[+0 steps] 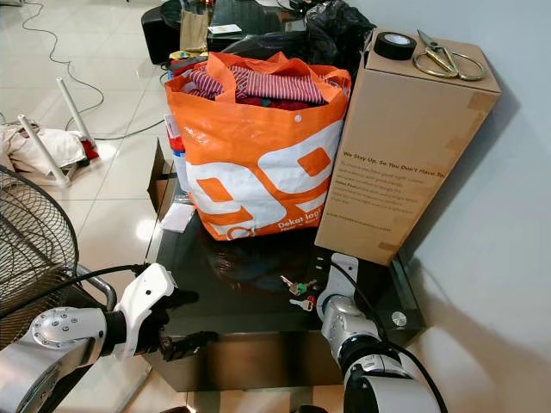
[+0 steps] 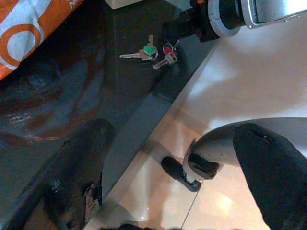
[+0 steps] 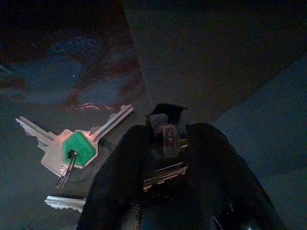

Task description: Hang keys on a hook

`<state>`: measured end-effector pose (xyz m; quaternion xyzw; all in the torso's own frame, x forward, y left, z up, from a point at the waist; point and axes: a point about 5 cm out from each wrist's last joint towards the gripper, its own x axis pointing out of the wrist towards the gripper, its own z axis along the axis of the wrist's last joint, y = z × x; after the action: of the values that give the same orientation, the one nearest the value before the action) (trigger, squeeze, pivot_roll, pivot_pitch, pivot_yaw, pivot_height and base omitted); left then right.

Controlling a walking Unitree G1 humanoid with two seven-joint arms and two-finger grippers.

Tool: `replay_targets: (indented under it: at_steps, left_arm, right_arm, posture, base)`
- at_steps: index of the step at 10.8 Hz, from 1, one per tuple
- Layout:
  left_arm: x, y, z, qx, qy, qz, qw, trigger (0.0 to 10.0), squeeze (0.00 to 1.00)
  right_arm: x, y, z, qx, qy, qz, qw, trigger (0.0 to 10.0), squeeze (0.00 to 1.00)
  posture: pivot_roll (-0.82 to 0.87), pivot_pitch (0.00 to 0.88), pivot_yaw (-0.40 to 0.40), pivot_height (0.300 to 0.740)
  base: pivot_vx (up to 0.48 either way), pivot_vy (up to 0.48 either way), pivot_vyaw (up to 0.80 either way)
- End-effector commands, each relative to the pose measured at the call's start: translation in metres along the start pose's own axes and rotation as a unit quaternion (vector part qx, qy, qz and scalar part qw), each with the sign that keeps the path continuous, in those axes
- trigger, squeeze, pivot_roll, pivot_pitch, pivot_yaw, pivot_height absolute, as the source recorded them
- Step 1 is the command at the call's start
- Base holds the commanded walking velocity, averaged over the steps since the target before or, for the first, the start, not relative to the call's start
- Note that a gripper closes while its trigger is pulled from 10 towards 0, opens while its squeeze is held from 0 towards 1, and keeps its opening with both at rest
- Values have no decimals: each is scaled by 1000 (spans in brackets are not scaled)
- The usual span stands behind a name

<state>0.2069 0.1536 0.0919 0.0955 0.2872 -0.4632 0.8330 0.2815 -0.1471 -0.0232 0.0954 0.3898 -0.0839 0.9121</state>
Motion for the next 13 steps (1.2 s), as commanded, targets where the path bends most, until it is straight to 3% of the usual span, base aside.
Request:
replay_targets:
  at_steps: [1,3,4,10,13]
  left_arm:
    - [-1,1,4,7,-1,3,1000,10000,0]
    - [-1,1,4,7,-1,3,1000,10000,0]
    - [-1,2,3,7,-1,3,1000,10000,0]
    - [2,4,4,7,-5,11,1000,10000,0]
    - [4,9,7,6,-26,40,999,10000,0]
  right_arm:
    - [0,-2,-1,3,0,-6,1000,824,0]
    - [0,-2,0,4,-3,-4,1000,588,0]
    - [0,-2,0,5,-5,-4,1000,0,0]
    - [0,-17,16,-10,-34,5,999,0,0]
    - [-4,-21,35,38,-83,62,994,0,0]
  posture:
    - [-16,5,3,740]
    - [-16,5,4,740]
    - [-17,2,7,740]
    - [-18,2,-5,740]
    - [-32,0,1,740]
  base:
    - [0,0,0]
    - [0,0,0]
    - [0,0,0]
    - [0,0,0]
    - [0,0,0]
